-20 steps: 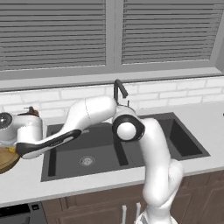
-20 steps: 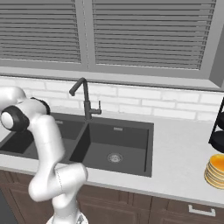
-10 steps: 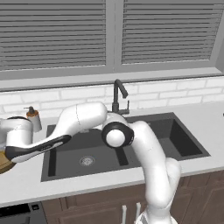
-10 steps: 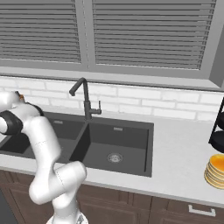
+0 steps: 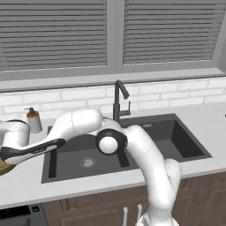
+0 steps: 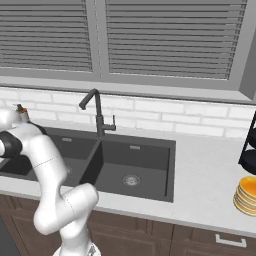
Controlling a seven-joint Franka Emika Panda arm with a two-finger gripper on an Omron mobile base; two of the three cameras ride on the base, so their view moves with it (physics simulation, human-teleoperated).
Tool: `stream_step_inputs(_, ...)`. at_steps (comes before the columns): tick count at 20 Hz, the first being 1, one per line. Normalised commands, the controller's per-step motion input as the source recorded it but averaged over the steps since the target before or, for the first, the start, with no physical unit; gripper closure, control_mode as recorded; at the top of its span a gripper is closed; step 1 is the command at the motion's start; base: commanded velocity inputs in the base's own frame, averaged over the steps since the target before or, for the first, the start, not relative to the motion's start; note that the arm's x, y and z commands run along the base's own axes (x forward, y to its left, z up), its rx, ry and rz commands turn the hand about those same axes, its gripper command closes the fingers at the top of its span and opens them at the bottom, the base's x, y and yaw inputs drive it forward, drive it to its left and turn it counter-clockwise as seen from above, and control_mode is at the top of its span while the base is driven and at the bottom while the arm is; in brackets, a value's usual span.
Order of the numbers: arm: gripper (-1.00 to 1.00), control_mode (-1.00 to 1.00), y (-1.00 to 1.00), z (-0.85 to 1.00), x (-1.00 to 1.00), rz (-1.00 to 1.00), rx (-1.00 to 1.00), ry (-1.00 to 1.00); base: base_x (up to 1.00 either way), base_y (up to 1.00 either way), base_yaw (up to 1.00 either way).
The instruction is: Pick the squash from the sink and place it in the bowl. Then pick the bowl and place it in the microwave. Then close the microwave door and press the start button.
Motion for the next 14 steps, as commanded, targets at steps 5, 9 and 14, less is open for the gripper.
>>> stream_step_inputs(5, -1.00, -1.00, 0.19, -0.21, 0.13, -0.01, 0.00, 0.08, 0.00, 0.00, 0.00)
stream_step_inputs(9, -1.00, -1.00, 0.00, -0.09, 0.02, -0.01, 0.00, 0.01, 0.00, 0.00, 0.00)
stream_step_inputs(14, -1.00, -1.00, -0.01, 0.00, 0.00, 0.00, 0.04, -0.02, 0.00, 0.00, 0.00)
